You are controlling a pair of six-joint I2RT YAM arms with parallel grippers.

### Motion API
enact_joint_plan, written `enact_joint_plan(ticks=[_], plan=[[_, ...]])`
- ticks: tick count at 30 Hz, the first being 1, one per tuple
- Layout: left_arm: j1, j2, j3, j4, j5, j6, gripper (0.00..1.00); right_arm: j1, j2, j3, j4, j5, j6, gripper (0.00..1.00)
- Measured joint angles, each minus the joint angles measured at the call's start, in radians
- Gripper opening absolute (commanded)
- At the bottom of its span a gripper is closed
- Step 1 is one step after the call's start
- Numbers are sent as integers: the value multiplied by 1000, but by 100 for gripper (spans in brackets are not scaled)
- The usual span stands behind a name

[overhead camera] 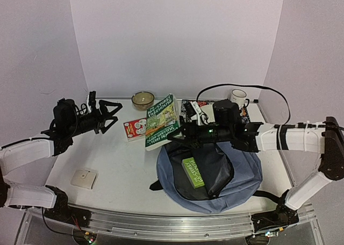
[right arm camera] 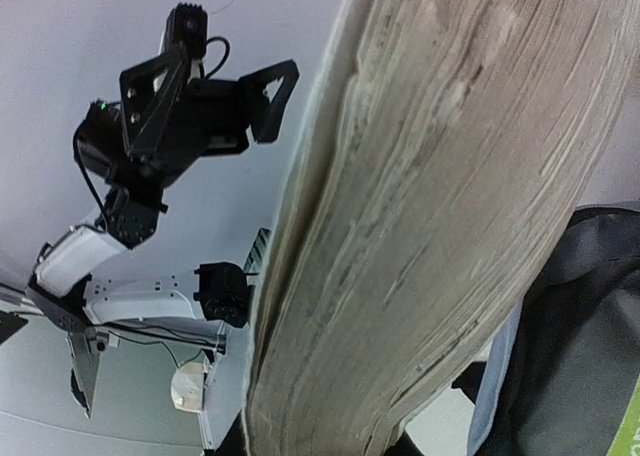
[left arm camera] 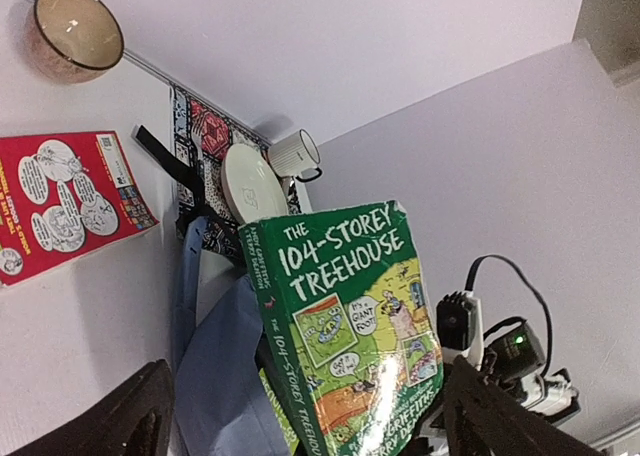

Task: Pack the student bag
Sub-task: Pass from the right arm to the left

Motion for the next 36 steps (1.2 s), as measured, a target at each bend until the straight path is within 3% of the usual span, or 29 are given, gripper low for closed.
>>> enact_joint_plan(ticks=[15,27,36], plan=[[37,167,320,-361,240,341,99,-5,-30,219,-397,-308,-367,0],[55,235,377,-426,550,391,100,-4,11,349,-629,-461,-585,0],[56,205,378,-436,647,396,99,-3,51,376,-675,-502,-675,0]])
